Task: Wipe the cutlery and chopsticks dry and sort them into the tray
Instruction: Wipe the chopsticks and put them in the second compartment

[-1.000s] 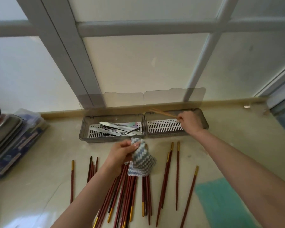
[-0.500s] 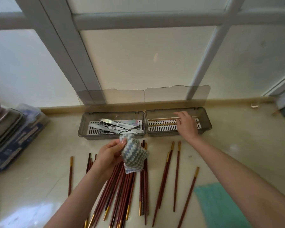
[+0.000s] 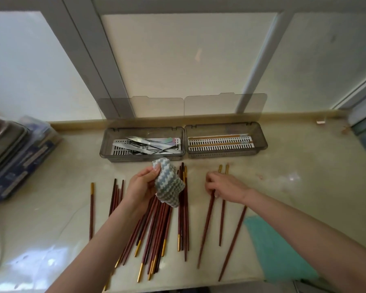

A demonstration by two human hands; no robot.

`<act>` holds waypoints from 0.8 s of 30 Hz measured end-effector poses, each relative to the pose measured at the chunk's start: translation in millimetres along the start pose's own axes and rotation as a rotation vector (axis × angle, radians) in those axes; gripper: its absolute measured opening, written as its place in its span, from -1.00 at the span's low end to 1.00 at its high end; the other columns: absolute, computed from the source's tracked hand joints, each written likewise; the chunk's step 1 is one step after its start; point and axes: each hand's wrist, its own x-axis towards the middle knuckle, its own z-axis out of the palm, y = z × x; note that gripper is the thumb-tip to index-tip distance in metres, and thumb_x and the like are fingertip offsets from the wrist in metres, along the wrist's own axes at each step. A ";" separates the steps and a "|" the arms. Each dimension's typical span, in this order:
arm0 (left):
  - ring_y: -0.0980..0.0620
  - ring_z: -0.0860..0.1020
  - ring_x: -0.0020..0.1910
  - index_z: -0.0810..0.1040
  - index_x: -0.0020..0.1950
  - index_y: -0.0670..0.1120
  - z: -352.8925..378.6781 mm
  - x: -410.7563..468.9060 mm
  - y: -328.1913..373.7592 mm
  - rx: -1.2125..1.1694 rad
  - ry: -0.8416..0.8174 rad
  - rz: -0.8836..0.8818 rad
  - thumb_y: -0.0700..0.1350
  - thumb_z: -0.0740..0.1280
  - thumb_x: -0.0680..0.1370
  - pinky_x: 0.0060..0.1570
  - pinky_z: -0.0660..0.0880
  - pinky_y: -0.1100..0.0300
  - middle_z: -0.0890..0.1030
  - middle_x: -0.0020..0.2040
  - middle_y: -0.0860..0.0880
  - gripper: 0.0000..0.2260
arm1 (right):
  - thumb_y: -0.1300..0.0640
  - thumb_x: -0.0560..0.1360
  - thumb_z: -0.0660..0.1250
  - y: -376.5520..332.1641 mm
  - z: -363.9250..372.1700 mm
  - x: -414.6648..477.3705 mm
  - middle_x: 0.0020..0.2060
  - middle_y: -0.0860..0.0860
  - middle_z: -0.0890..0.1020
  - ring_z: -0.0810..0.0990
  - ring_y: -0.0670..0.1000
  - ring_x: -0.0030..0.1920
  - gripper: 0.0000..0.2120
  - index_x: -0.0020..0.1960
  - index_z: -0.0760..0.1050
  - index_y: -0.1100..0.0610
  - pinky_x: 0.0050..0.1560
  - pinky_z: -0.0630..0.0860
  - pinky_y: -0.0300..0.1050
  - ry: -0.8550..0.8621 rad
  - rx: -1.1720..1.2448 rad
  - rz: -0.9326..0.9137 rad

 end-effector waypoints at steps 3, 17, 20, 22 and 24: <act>0.03 0.62 -0.24 0.55 -0.04 -0.21 -5.5 -2.3 0.1 -0.046 -0.035 -0.003 -0.24 0.21 0.55 -0.27 0.59 0.22 0.65 -0.21 -0.10 -0.86 | 0.30 0.37 0.32 -2.9 -1.5 7.0 -0.07 0.09 0.48 0.49 0.12 -0.03 -0.81 -0.04 0.50 0.12 -0.24 0.41 -0.04 -0.032 -0.094 -0.065; -0.02 0.62 -0.12 0.47 0.15 -0.17 -16.8 -4.4 6.9 -0.322 -0.273 -0.009 -0.10 0.33 0.43 -0.15 0.60 0.08 0.62 -0.05 -0.12 -0.68 | 0.32 0.55 0.24 -97.2 -82.9 7.2 -0.31 0.07 0.63 0.56 -0.02 -0.35 -0.89 0.05 0.45 0.18 -0.40 0.39 -0.27 0.231 1.211 0.163; 0.01 0.62 -0.15 0.42 0.14 -0.15 -15.8 -2.6 10.7 -0.358 -0.279 0.050 -0.12 0.24 0.48 -0.22 0.58 0.13 0.60 -0.07 -0.10 -0.75 | 0.28 0.58 0.21 -113.1 -81.7 12.7 -0.35 0.05 0.59 0.41 -0.11 -0.48 -0.91 0.03 0.49 0.21 -0.48 0.28 -0.35 0.142 1.267 0.137; 0.04 0.56 -0.13 0.41 0.11 -0.11 -19.5 0.0 11.9 -0.337 -0.257 0.090 -0.11 0.20 0.51 -0.17 0.56 0.15 0.56 -0.06 -0.06 -0.81 | 0.25 0.58 0.22 -115.8 -81.1 13.1 -0.38 0.04 0.58 0.37 -0.10 -0.49 -0.89 0.01 0.50 0.26 -0.48 0.25 -0.34 0.159 1.323 0.143; 0.04 0.50 -0.09 0.40 0.05 -0.08 -24.4 2.9 12.1 -0.310 -0.224 0.115 -0.13 0.17 0.56 -0.07 0.49 0.13 0.54 -0.07 -0.04 -0.90 | 0.22 0.59 0.21 -118.4 -80.3 12.7 -0.42 0.05 0.55 0.40 -0.09 -0.48 -0.81 0.02 0.49 0.35 -0.42 0.28 -0.33 0.167 1.336 0.129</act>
